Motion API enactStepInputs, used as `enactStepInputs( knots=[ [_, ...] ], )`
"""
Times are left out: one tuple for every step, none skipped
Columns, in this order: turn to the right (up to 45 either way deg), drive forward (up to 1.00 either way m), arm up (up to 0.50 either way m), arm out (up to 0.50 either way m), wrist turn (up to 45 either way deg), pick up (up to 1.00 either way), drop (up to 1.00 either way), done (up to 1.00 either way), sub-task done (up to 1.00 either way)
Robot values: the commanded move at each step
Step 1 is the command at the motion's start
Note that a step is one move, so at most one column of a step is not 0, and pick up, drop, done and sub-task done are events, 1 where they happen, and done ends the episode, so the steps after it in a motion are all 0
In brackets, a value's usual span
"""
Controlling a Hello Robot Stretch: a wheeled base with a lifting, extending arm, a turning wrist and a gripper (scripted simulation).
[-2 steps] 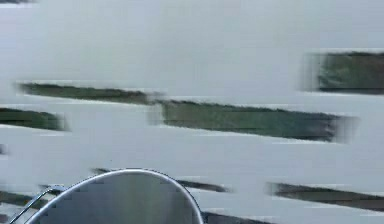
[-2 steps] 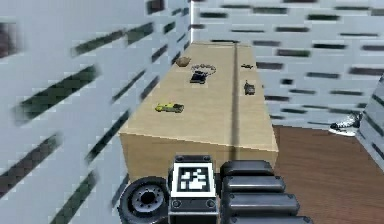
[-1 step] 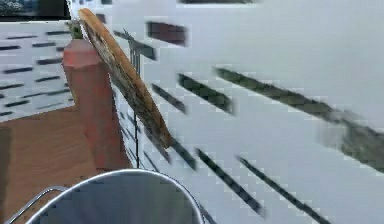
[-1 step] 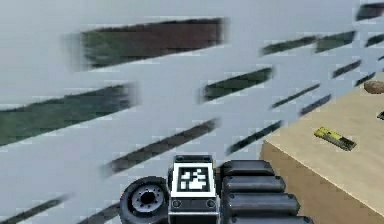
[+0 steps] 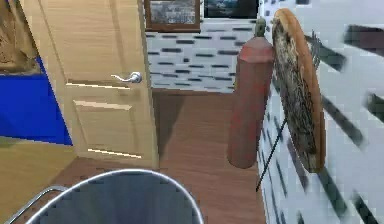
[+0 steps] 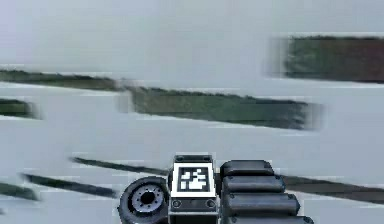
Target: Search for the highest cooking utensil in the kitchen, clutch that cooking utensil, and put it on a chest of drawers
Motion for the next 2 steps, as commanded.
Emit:
enactStepInputs(
  knots=[
    [-45.0,0.0,0.0,0.0,0.0,0.0,0.0,0.0,0.0],
    [-42.0,0.0,0.0,0.0,0.0,0.0,0.0,0.0,0.0]
  ],
)
